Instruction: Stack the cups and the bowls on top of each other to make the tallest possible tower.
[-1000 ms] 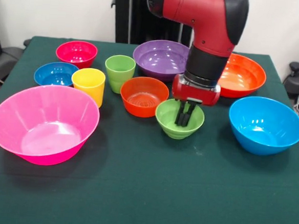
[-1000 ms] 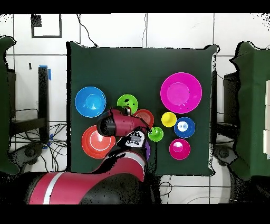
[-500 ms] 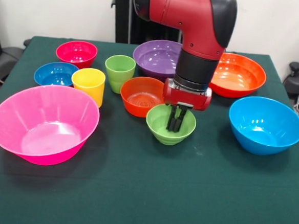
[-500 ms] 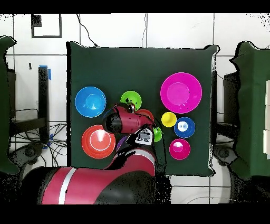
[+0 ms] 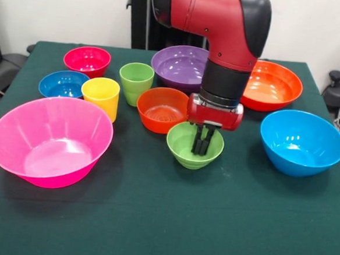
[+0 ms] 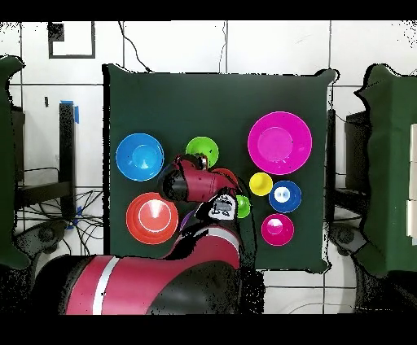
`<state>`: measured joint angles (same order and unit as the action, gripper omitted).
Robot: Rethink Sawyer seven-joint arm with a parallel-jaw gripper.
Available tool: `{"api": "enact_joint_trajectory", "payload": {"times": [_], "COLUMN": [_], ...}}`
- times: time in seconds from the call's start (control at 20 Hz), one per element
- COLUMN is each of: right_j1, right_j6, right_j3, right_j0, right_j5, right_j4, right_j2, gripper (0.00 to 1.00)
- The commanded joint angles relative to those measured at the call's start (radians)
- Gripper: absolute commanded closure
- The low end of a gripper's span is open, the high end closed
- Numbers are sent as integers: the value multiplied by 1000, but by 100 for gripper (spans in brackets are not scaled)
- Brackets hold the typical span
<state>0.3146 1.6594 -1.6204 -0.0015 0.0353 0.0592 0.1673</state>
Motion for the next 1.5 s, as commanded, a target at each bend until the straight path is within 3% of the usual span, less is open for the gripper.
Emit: {"api": "enact_joint_trajectory", "payload": {"times": [0.05, 1.5], "right_j1": [-41, -33], "right_j6": [121, 139], "right_j3": [92, 110], "right_j0": [5, -10], "right_j5": [-64, -72], "right_j4": [9, 19], "right_j2": [-121, -191], "gripper": [100, 100]}}
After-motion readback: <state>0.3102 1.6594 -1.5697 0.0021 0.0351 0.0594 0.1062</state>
